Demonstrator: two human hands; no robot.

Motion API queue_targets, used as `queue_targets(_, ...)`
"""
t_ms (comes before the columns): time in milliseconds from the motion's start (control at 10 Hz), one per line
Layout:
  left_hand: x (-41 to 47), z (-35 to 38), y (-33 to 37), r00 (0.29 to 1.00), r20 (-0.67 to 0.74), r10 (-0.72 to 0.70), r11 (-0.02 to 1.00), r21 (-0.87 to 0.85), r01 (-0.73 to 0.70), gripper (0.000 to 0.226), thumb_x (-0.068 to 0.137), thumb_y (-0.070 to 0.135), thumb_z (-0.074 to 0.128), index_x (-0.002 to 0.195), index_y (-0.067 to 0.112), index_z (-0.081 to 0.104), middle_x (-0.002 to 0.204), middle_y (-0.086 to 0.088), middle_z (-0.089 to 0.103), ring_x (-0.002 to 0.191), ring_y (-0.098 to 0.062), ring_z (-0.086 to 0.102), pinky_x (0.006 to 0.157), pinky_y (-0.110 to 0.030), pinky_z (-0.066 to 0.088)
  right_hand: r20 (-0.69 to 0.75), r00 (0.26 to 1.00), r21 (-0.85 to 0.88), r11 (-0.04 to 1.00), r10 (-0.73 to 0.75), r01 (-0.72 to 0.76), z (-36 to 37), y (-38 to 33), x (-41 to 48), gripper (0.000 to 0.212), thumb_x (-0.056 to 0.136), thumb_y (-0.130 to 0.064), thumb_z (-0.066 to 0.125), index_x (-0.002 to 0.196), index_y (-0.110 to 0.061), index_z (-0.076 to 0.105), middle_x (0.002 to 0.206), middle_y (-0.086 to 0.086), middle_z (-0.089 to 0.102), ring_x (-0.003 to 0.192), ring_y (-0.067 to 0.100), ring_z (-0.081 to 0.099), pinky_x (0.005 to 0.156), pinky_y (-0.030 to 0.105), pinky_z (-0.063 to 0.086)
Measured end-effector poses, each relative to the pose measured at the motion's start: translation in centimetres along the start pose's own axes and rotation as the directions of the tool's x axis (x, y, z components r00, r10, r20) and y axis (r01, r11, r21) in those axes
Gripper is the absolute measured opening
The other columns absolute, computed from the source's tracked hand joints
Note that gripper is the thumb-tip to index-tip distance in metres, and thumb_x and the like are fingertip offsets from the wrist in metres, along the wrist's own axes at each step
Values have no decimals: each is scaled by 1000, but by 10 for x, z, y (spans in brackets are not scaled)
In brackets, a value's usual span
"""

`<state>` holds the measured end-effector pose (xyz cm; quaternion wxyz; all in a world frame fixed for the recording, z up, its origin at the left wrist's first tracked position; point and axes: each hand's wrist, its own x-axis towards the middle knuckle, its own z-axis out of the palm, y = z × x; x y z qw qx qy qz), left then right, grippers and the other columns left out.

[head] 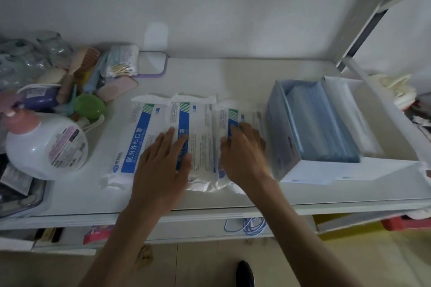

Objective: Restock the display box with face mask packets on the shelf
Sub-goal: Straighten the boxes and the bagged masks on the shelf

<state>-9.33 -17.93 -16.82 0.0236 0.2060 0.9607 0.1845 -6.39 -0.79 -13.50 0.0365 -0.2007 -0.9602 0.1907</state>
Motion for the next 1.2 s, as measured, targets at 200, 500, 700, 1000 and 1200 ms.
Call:
queue_targets(200, -10, -7, 33, 971, -233, 56, 991, -108, -84, 61, 99, 50, 19, 155, 27, 17, 164, 3, 6, 149, -8, -10, 121, -34, -2, -339, 941, 318, 939, -14, 129, -40, 1, -34, 32, 98, -13, 45, 129, -12, 54, 143, 4, 48, 130, 18, 46, 106, 32, 44)
queue_targets(500, -13, 14, 166, 936, 177, 303, 568, -823, -28, 112, 73, 26, 83, 141, 52, -2, 137, 40, 21, 116, 33, 26, 90, 8, 30, -290, 676, 888, 454, 678, -75, -139, 201, -37, 27, 72, -52, 65, 84, -28, 65, 89, -10, 66, 79, 4, 60, 66, 17, 46)
queue_targets(700, -4, 46, 188, 974, 86, 208, 540, -841, -41, 90, 83, 30, 73, 152, 38, 16, 151, 16, 34, 137, -1, 37, 106, -16, 39, -114, 884, 878, 463, 454, -125, -123, 231, -12, 27, 95, -23, 52, 93, -31, 77, 107, -1, 69, 96, 20, 63, 77, 29, 52)
queue_targets(1000, -5, 49, 202, 993, 45, 109, 607, -794, -30, 89, 89, 26, 68, 155, 35, 9, 158, 17, 21, 140, 5, 16, 109, -17, 21, -174, 890, 807, 578, 423, -117, -141, 231, -11, 33, 92, -13, 51, 86, -35, 75, 110, 6, 65, 109, 28, 56, 87, 34, 46)
queue_targets(1200, -6, 39, 193, 986, 74, 148, 654, -755, -42, 99, 87, 22, 71, 154, 34, -1, 161, 16, 11, 140, 7, 4, 101, 2, 6, -322, 837, 684, 720, 442, -117, -138, 212, -21, 32, 96, -23, 50, 126, -18, 62, 125, 15, 61, 112, 23, 53, 91, 33, 38)
